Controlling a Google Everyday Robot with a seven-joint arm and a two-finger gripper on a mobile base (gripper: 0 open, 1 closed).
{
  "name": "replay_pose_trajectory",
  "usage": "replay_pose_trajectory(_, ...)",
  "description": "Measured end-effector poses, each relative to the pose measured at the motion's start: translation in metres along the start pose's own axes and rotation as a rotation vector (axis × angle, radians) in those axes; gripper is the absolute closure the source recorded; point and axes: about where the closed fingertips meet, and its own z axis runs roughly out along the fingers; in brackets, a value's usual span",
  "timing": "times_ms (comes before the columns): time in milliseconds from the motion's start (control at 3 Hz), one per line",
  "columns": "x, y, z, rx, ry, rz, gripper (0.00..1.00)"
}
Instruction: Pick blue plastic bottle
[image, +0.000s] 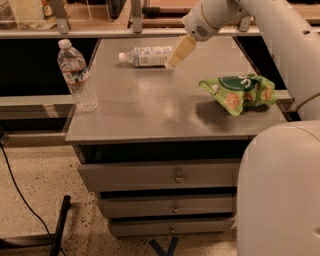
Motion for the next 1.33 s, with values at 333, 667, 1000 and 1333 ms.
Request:
replay_pose_trajectory(333,0.005,-0.011,0.002,0.038,0.000,-0.006,0.00)
replay_pose_trajectory(667,0.009,-0.019,0.008,0.065,-0.026,0.007,0.00)
replay_pose_trajectory(1000,0.009,-0.026,0.028,0.083,-0.060,0.017,0.00)
replay_pose_trajectory(1333,0.010,-0.032,0.049,0.100,-0.099,0.041,0.00)
